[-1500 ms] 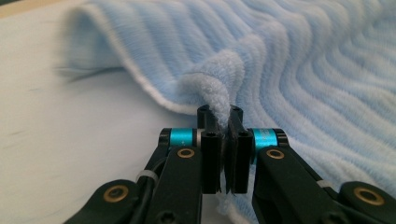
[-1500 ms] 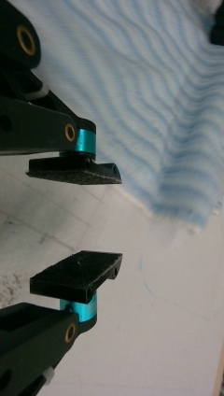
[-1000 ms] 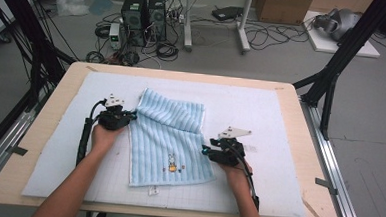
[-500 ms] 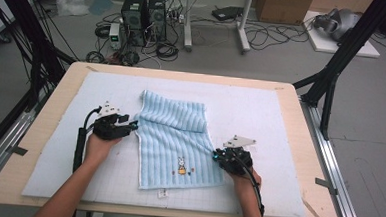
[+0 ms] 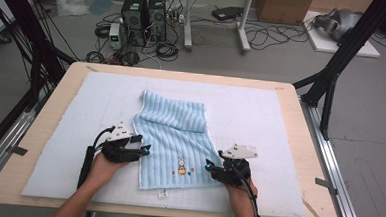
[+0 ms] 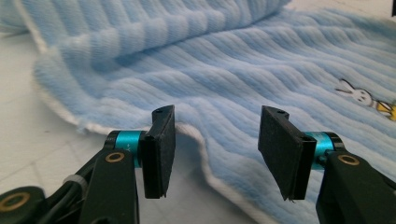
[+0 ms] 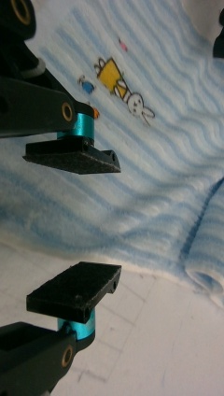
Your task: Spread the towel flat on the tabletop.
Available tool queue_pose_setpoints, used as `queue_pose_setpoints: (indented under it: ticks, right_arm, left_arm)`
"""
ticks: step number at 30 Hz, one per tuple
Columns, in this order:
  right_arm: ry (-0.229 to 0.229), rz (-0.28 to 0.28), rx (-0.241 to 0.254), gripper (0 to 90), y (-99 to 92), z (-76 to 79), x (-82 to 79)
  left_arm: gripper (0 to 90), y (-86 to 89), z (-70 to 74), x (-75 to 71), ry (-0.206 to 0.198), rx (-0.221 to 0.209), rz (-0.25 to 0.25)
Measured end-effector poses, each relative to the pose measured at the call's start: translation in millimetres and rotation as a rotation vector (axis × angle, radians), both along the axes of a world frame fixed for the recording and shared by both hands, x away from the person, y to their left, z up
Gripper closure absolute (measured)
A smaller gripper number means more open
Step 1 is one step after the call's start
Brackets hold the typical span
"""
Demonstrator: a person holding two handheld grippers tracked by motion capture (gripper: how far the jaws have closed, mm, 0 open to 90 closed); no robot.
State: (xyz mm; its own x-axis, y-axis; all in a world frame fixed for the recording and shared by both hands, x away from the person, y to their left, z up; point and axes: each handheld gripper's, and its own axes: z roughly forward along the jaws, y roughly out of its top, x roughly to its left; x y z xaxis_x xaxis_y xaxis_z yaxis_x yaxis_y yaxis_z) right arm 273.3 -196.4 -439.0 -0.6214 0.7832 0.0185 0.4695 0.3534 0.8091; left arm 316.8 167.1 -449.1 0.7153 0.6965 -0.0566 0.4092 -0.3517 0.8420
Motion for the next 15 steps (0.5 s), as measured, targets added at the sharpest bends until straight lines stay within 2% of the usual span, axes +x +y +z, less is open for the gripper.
queue_pose_setpoints:
  ticks: [2,3,4,5,6,7,9,10,11,13,15]
  right_arm:
    - [0.033,0.045,0.008,48.8,5.0,-3.9,-0.6]
    - [0.033,0.045,0.008,48.8,5.0,-3.9,-0.6]
    - [0.065,0.065,-0.018,53.8,9.9,-7.9,0.9]
    - [0.065,0.065,-0.018,53.8,9.9,-7.9,0.9]
    - [0.069,0.083,-0.036,60.0,13.3,-11.4,2.0]
    - [0.069,0.083,-0.036,60.0,13.3,-11.4,2.0]
    - [0.08,0.115,-0.036,70.0,13.7,-10.4,2.4]
    - [0.078,0.146,-0.027,78.0,13.4,-11.2,1.0]
    - [0.078,0.146,-0.027,78.0,13.4,-11.2,1.0]
    - [0.096,0.157,-0.012,82.7,13.2,-11.2,0.1]
    - [0.113,0.174,-0.002,84.1,12.3,-10.8,-0.7]
  left_arm:
    - [42.5,-4.5,-0.3,0.1,0.005,0.043,-0.007]
    - [42.5,-6.6,-0.7,0.4,0.013,0.059,-0.016]
    - [42.7,-9.2,-1.4,0.9,0.019,0.079,-0.021]
    - [42.7,-11.1,-1.8,1.7,0.027,0.102,-0.031]
    - [47.6,-12.2,-2.0,1.8,0.03,0.1,-0.034]
    - [47.6,-12.2,-2.0,2.0,0.035,0.096,-0.034]
    - [55.0,-11.6,-1.7,1.6,0.033,0.095,-0.043]
    - [68.2,-11.7,-1.8,0.2,0.029,0.09,-0.055]
    - [68.2,-11.6,-1.5,-0.7,0.03,0.093,-0.065]
    - [78.6,-12.0,-1.3,-3.6,0.031,0.091,-0.084]
    - [81.9,-11.5,-1.3,-7.0,0.035,0.083,-0.082]
